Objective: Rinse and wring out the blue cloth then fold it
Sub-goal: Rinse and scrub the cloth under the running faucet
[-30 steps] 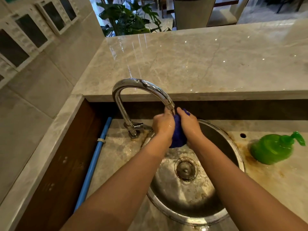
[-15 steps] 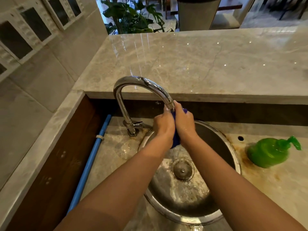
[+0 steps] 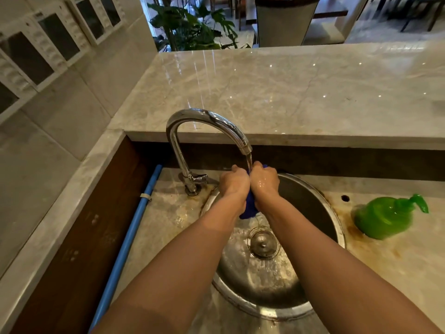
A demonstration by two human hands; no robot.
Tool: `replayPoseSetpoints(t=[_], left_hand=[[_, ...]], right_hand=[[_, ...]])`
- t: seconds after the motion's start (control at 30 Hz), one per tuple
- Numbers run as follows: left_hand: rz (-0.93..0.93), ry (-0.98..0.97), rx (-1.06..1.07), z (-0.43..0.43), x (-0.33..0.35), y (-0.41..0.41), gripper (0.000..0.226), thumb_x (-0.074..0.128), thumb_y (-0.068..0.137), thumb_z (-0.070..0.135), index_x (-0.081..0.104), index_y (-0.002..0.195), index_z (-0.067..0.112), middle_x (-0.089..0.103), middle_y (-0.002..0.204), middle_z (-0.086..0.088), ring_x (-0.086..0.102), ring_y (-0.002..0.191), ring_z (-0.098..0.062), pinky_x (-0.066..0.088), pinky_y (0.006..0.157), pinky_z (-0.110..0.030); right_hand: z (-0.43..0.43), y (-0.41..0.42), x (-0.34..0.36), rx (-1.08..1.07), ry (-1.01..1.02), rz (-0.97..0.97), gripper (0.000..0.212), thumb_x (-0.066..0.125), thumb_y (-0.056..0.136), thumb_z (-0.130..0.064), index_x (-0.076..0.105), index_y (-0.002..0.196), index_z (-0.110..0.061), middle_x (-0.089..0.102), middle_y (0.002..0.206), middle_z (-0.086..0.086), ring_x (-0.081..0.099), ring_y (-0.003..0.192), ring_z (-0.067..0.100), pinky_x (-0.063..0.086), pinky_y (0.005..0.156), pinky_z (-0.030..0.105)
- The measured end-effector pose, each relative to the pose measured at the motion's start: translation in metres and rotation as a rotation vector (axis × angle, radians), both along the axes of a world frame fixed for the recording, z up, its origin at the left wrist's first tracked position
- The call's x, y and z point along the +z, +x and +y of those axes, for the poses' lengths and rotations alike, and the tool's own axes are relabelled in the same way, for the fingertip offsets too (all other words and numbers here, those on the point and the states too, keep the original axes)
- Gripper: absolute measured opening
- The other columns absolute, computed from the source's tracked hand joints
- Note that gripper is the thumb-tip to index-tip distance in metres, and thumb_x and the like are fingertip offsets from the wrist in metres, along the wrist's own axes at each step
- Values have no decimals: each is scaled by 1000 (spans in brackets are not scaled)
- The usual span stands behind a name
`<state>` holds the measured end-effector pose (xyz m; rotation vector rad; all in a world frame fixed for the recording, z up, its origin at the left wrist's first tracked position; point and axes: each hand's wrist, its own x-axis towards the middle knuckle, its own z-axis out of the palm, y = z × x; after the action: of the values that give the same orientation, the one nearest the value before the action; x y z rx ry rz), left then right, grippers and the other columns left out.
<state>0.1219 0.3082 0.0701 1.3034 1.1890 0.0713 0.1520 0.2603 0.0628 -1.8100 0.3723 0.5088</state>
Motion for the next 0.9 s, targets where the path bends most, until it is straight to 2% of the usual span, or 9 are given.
replayPoseSetpoints(t=[0.13, 0.27, 0.33, 0.43, 0.5, 0.6, 0.77, 0.83, 0.9], left_hand=[[17, 13, -48, 2, -2, -1, 31, 47, 97, 40, 60, 108, 14, 69, 106, -12, 66, 92, -28, 54, 82, -40], [43, 58, -71, 2, 2, -1, 43, 46, 91, 60, 55, 93, 18, 61, 98, -6, 60, 95, -29, 49, 93, -44], [29, 106, -40, 2, 2, 1, 44, 44, 94, 56, 57, 96, 14, 61, 93, -6, 61, 88, -26, 49, 80, -38], [-35, 166, -2, -1, 2, 0, 30, 49, 98, 37, 59, 79, 17, 67, 84, -7, 63, 74, -20, 44, 58, -29], [-77, 36, -11, -1, 2, -2, 20, 52, 97, 34, 62, 96, 17, 69, 93, -9, 67, 85, -24, 53, 68, -33], [-146, -264, -15, 4, 9, -7, 37, 60, 91, 45, 59, 115, 16, 69, 109, -13, 66, 99, -32, 53, 94, -49], [-209, -416, 140, 25, 7, -11, 45, 67, 88, 43, 56, 123, 16, 67, 118, -15, 64, 107, -40, 49, 96, -61], [-172, -438, 182, 22, 7, -14, 39, 58, 95, 40, 57, 125, 17, 66, 122, -12, 62, 112, -38, 48, 101, -54], [-259, -538, 195, 13, 5, -7, 21, 42, 104, 30, 57, 113, 18, 62, 114, -2, 59, 112, -28, 52, 93, -26]], right_hand=[[-7, 2, 0, 97, 97, 157, 23, 50, 95, -27, 67, 102, -13, 69, 103, 16, 65, 92, 28, 54, 84, 46], [-10, 2, 3, 116, 246, 219, 34, 58, 90, -45, 68, 106, -16, 70, 99, 11, 64, 91, 25, 45, 66, 35], [-6, -1, 2, 68, 226, 178, 33, 56, 92, -44, 69, 101, -15, 72, 99, 12, 66, 90, 26, 49, 69, 37], [-6, -4, 0, 2, 49, 51, 35, 45, 98, -39, 67, 101, -11, 70, 103, 17, 66, 90, 29, 55, 82, 43], [-11, -3, -4, -1, 92, 66, 34, 46, 98, -40, 65, 102, -12, 71, 102, 17, 67, 90, 29, 54, 85, 46], [-23, -2, -3, 29, 365, 263, 33, 58, 92, -46, 68, 105, -17, 78, 90, 11, 72, 89, 27, 55, 72, 41], [-44, 9, 3, 81, 419, 222, 34, 61, 90, -48, 66, 111, -21, 76, 102, 10, 74, 92, 28, 60, 81, 45], [-32, -2, 12, 115, 406, 186, 33, 60, 88, -50, 67, 103, -21, 74, 102, 12, 71, 95, 29, 55, 87, 47], [-7, -19, 11, 150, 276, -32, 30, 55, 88, -49, 68, 85, -22, 71, 89, 10, 67, 89, 28, 51, 82, 42]])
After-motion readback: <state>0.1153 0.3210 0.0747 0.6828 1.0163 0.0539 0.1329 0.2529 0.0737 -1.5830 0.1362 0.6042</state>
